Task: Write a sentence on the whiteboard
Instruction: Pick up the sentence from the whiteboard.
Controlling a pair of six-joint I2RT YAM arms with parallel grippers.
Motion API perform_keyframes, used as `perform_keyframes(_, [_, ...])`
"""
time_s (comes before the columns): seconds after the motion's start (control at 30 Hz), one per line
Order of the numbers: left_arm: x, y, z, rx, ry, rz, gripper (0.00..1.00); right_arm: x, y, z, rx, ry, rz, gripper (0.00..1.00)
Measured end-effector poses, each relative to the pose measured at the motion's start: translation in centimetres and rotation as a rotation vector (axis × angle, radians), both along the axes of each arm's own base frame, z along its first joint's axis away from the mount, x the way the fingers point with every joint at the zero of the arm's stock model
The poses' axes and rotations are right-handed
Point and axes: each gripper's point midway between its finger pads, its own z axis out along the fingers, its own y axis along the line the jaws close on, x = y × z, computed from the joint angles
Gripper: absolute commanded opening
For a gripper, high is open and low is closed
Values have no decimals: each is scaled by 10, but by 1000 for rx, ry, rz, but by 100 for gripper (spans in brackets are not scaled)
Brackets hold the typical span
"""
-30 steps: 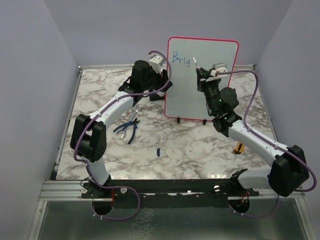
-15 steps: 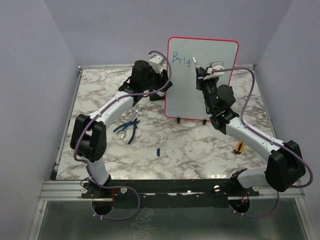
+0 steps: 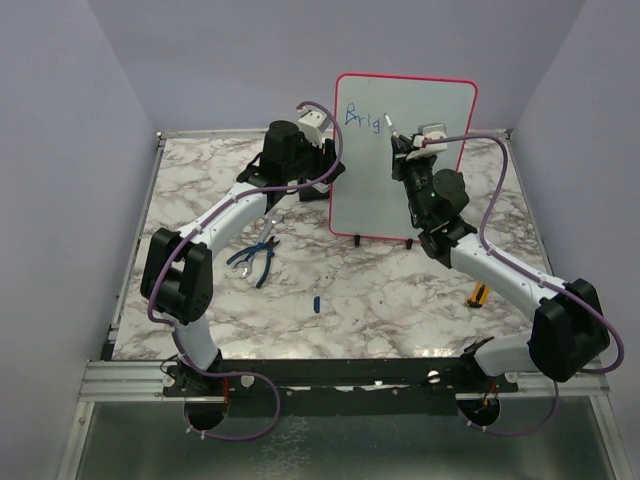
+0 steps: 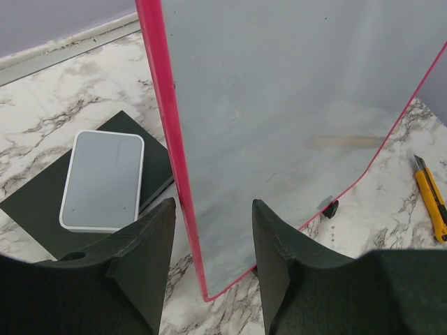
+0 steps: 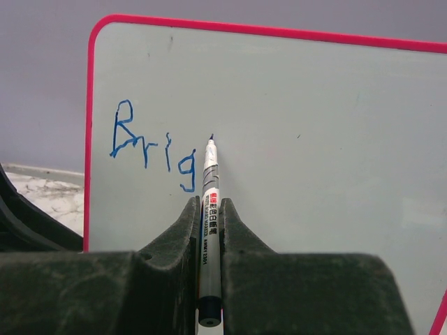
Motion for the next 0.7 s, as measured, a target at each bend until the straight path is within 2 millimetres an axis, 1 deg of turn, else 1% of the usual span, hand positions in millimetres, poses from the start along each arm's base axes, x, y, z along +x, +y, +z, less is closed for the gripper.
perform_keyframes(0.13, [0,0,0,0,0,0,49,-1,0,-7,5,13,3,1])
perform_keyframes(0.37, [0,0,0,0,0,0,49,-3,0,-29,7,56,9,1])
perform_keyframes(0.7, [0,0,0,0,0,1,49,-4,0,-30,16,58,11,1])
